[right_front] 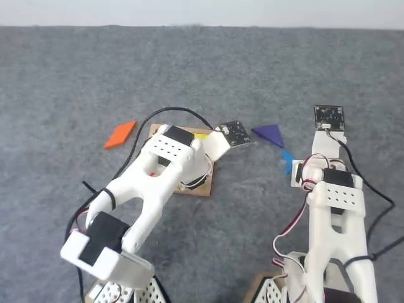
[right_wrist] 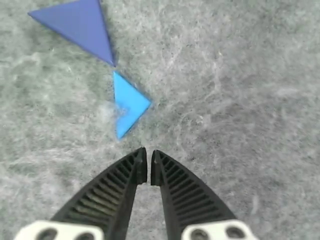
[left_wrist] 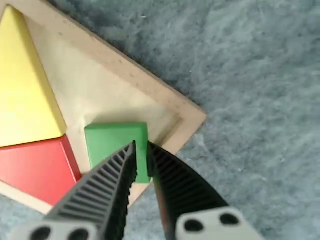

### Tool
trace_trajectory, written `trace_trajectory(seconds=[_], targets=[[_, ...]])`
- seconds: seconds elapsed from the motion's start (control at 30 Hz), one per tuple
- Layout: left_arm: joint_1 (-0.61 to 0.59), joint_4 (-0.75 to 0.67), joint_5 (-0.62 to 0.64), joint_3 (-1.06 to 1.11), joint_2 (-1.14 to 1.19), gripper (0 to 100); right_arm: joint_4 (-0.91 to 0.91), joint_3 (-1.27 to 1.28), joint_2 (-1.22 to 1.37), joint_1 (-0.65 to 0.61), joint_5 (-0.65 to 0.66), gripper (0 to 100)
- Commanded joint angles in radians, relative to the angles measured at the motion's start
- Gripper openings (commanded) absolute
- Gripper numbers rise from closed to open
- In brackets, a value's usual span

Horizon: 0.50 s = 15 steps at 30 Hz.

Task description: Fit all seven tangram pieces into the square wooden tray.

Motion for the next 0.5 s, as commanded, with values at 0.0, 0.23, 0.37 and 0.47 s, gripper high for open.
trace_trajectory(seconds=[0.0, 0.23, 0.37, 0.47], targets=[[0.009, -0.018, 0.017, -0.018, -0.006, 3, -0.013, -0.005, -0.002, -0.005, -0.006, 3.1], [-0.031, 0.008, 0.02, -0.105, 0.132, 3, -0.012, -0.005, -0.002, -0.005, -0.008, 3.1], [-0.074, 0.071, 0.018, -0.191, 0.178, 2, -0.012, -0.005, -0.001, -0.005, -0.008, 3.1], [-0.072, 0.086, 0.018, -0.199, 0.149, 1, -0.013, -0.005, -0.001, -0.007, -0.008, 3.1]])
